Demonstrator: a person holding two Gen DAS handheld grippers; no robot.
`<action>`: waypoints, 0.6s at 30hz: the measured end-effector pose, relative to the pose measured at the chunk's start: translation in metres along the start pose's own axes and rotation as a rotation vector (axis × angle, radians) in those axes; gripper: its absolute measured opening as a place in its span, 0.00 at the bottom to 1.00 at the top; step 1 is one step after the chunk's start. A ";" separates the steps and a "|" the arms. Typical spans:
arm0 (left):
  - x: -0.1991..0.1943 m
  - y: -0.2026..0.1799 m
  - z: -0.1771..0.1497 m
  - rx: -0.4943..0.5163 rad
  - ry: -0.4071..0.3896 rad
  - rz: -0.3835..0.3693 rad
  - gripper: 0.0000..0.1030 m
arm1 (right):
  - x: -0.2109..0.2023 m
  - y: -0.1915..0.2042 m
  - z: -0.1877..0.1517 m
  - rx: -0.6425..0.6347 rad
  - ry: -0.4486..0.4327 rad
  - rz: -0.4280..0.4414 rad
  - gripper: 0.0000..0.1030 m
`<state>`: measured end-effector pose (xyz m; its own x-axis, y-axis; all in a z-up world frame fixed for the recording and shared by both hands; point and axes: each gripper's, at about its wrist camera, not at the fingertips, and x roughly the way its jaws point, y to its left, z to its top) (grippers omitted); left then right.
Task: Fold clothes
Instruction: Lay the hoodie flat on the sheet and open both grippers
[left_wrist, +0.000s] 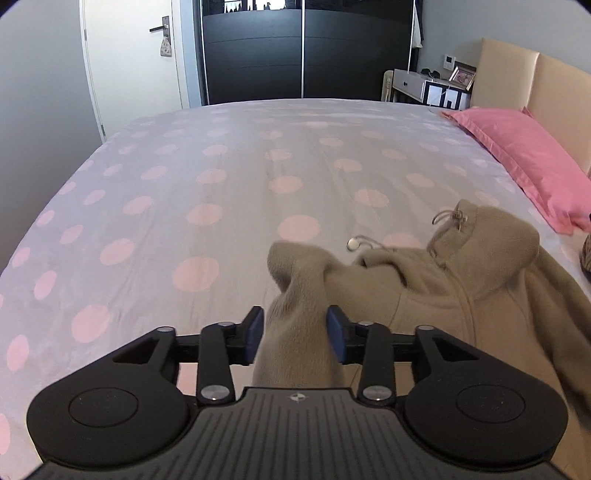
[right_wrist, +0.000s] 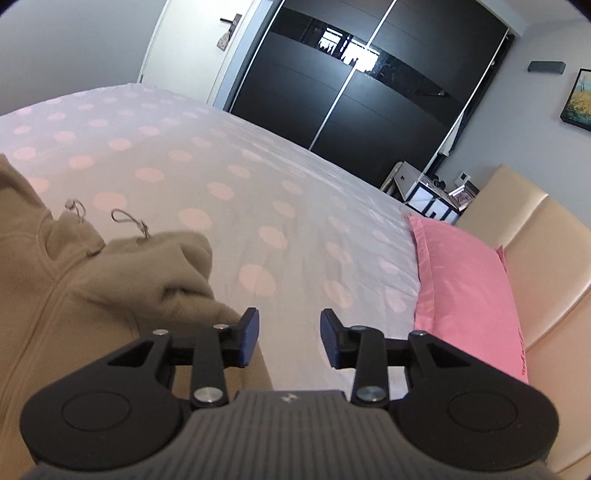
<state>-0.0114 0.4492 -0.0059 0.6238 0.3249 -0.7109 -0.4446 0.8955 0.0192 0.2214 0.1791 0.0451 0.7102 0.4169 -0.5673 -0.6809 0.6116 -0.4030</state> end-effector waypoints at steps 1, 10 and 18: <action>-0.004 0.002 -0.005 0.002 0.008 0.002 0.42 | -0.003 -0.004 -0.005 0.003 0.013 0.002 0.40; -0.062 0.029 -0.058 0.009 0.080 0.048 0.48 | -0.070 -0.038 -0.103 0.137 0.226 0.135 0.56; -0.114 0.046 -0.096 -0.077 0.124 0.082 0.49 | -0.137 -0.032 -0.196 0.205 0.337 0.248 0.74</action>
<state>-0.1644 0.4248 0.0086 0.5012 0.3516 -0.7907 -0.5415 0.8401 0.0304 0.1109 -0.0294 -0.0045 0.4098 0.3460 -0.8440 -0.7490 0.6557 -0.0949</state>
